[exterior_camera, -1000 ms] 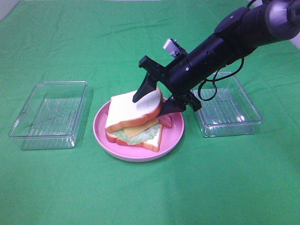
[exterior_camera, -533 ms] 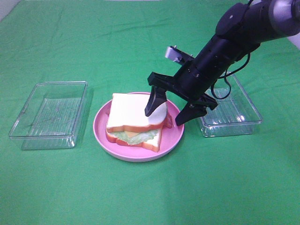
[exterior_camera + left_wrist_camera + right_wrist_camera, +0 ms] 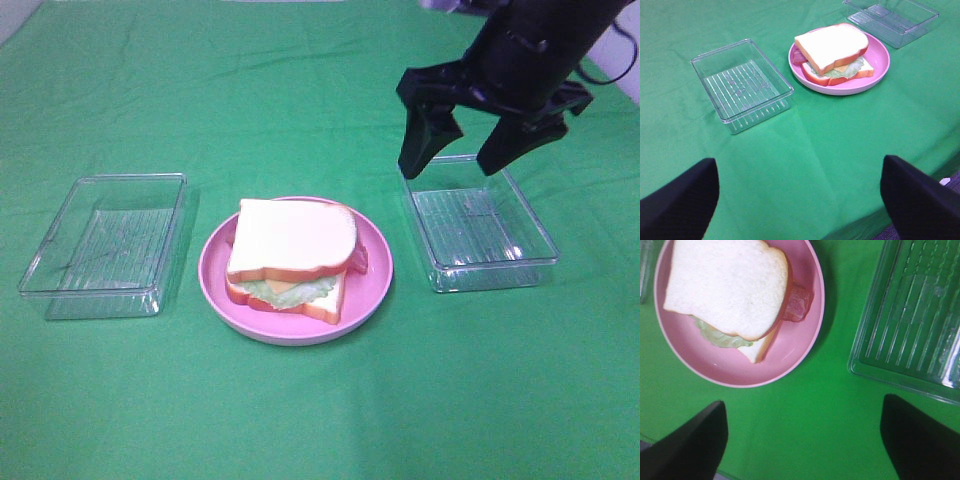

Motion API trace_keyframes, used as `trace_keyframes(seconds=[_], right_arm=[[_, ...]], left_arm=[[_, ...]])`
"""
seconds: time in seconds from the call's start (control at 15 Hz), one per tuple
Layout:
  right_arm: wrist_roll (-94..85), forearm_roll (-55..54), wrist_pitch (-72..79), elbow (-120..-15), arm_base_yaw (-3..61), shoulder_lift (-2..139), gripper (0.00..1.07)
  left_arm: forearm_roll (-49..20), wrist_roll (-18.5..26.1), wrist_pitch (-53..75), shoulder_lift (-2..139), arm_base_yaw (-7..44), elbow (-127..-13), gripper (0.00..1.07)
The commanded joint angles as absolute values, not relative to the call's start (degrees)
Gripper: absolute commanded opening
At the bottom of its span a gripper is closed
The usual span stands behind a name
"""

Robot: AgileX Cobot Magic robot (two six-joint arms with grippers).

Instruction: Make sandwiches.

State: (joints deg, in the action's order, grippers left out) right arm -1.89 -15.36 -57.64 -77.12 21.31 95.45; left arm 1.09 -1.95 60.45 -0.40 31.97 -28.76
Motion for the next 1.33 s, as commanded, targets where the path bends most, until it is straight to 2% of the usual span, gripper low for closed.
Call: trace_keyframes(seconds=[0.07,0.4,0.6,0.73,1.07,1.33], right_arm=[[-1.78,-14.09,-59.07,-74.26,21.49,88.75,0.78],[-1.78,-10.60,-59.13,-56.26,21.49,65.43,0.78],[-1.78,-10.26,-62.22,-42.69,21.49,46.64,0.78],[-2.41,-9.05,-64.80,-37.18,21.49,35.92,0.78],[-6.02,-6.25,-65.15,-31.05,21.49,13.24,0.78],[-9.57,-6.30,-61.02,-28.88,21.49,4.87,0.78]], left_arm=[[1.32,-2.18,59.93,-0.80,32.03,-28.59,0.83],[1.26,-2.06,59.93,-0.80,32.03,-28.59,0.83],[1.15,-1.95,59.93,-0.80,32.03,-28.59,0.83],[0.00,-0.34,59.93,-0.80,32.03,-28.59,0.83],[-0.63,0.63,59.93,-0.80,32.03,-28.59,0.83],[-0.69,0.57,59.93,-0.80,32.03,-28.59,0.83]])
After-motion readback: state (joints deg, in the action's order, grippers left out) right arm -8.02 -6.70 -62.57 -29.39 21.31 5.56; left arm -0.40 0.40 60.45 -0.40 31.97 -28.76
